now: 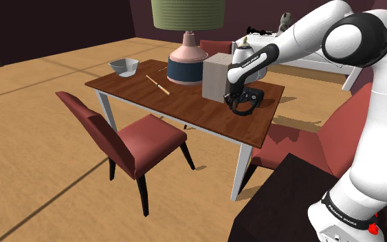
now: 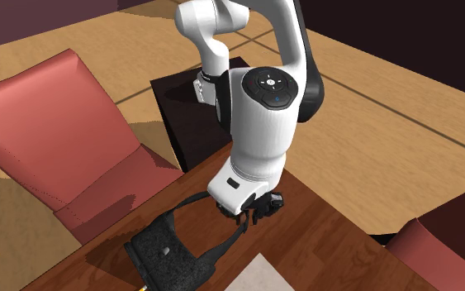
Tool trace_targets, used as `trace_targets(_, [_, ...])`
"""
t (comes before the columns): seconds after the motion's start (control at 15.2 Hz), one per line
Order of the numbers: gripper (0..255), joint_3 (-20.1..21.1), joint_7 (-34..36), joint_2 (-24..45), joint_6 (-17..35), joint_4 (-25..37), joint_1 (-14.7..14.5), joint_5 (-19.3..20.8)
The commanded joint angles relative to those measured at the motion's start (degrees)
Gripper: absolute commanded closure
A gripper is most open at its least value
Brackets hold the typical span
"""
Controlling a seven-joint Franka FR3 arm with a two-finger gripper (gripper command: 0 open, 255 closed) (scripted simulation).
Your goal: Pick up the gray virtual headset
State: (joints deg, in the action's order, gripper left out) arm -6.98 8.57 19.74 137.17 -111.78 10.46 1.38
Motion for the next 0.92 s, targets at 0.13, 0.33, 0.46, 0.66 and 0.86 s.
trace_targets(0.13, [255, 0.0, -0.01, 0.07, 0.05, 0.04, 0.01, -0.01])
trace_targets(0.33, [255, 0.0, -0.01, 0.07, 0.03, 0.05, 0.01, -0.01])
trace_targets(0.46, [255, 0.01, 0.04, 0.0, 0.13, -0.11, -0.03, 0.01])
trace_targets(0.66, [255, -0.06, 0.05, -1.34, -1.8, 0.48, -0.1, 0.14])
trace_targets(0.86, [255, -0.12, 0.04, -2.58, -3.77, 1.21, -0.16, 0.26])
